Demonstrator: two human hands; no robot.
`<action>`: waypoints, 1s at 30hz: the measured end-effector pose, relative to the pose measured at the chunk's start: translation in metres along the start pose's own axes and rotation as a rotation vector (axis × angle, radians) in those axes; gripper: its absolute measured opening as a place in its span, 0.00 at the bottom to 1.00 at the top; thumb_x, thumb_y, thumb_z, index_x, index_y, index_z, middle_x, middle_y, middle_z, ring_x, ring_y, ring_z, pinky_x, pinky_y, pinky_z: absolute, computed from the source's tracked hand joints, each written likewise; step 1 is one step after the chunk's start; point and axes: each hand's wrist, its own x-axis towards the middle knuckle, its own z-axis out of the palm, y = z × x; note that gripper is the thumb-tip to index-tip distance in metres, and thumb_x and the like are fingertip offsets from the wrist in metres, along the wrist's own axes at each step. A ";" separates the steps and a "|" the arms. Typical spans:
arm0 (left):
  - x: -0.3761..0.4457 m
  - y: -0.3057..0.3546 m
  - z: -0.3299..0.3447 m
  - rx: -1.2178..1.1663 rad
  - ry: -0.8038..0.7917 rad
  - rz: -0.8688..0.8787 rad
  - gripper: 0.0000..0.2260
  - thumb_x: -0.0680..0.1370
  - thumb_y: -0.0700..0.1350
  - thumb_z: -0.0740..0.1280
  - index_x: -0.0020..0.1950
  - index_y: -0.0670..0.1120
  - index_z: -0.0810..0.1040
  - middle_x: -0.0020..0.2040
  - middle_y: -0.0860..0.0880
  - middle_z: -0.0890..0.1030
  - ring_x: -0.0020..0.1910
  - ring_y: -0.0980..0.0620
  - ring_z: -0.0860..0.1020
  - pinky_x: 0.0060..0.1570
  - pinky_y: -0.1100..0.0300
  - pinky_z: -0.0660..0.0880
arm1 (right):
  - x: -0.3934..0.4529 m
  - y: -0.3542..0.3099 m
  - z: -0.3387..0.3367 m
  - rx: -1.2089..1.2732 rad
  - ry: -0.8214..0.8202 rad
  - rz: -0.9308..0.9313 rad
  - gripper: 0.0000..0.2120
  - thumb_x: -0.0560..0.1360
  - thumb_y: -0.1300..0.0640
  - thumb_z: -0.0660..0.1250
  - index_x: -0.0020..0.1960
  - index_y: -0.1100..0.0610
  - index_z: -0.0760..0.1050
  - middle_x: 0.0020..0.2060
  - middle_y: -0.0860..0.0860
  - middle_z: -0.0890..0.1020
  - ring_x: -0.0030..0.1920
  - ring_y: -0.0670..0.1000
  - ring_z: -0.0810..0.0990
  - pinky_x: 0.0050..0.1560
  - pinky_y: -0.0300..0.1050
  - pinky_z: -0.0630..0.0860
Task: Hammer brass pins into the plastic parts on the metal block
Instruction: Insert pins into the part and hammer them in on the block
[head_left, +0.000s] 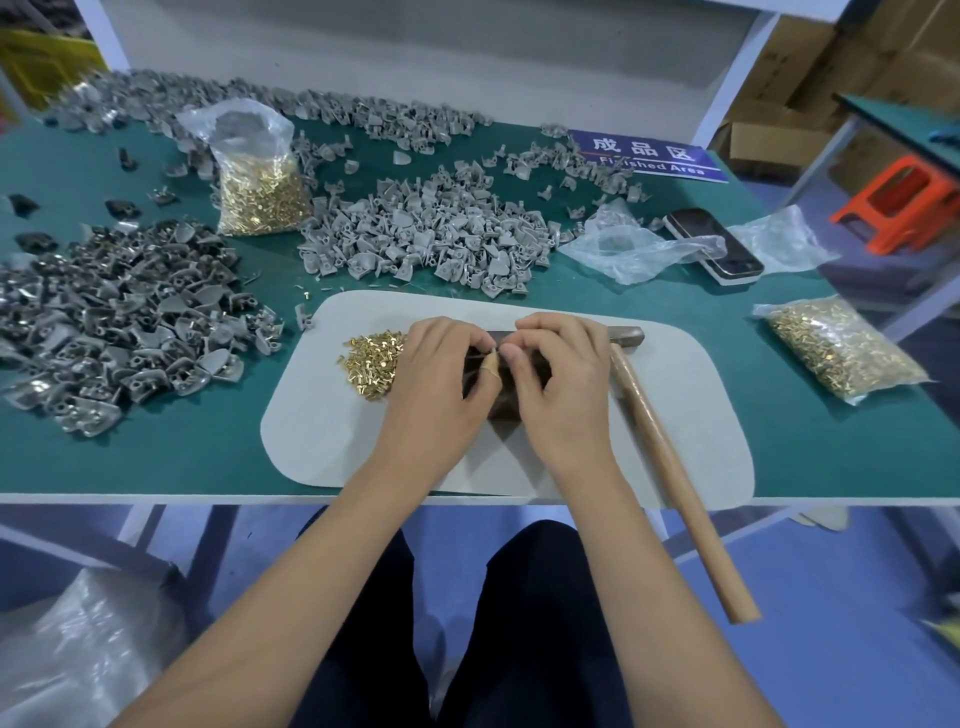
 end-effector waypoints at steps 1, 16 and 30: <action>0.000 0.000 0.000 -0.005 -0.005 -0.009 0.03 0.79 0.41 0.67 0.52 0.45 0.78 0.50 0.52 0.78 0.56 0.52 0.70 0.58 0.57 0.69 | 0.000 0.000 0.000 -0.001 -0.012 0.006 0.03 0.78 0.58 0.72 0.48 0.55 0.85 0.51 0.48 0.82 0.57 0.55 0.74 0.62 0.52 0.71; 0.000 -0.001 -0.006 -0.167 0.006 -0.102 0.03 0.79 0.41 0.71 0.51 0.46 0.82 0.50 0.54 0.79 0.58 0.53 0.72 0.61 0.66 0.66 | -0.001 0.005 -0.002 0.132 -0.072 0.039 0.05 0.77 0.59 0.73 0.50 0.51 0.87 0.47 0.43 0.83 0.55 0.50 0.76 0.58 0.58 0.73; 0.001 -0.003 -0.006 -0.134 0.024 -0.094 0.03 0.78 0.43 0.71 0.51 0.47 0.84 0.49 0.54 0.81 0.58 0.52 0.73 0.60 0.63 0.67 | 0.001 0.007 -0.001 0.214 -0.038 0.061 0.02 0.77 0.55 0.74 0.47 0.49 0.85 0.44 0.41 0.83 0.51 0.47 0.80 0.54 0.44 0.75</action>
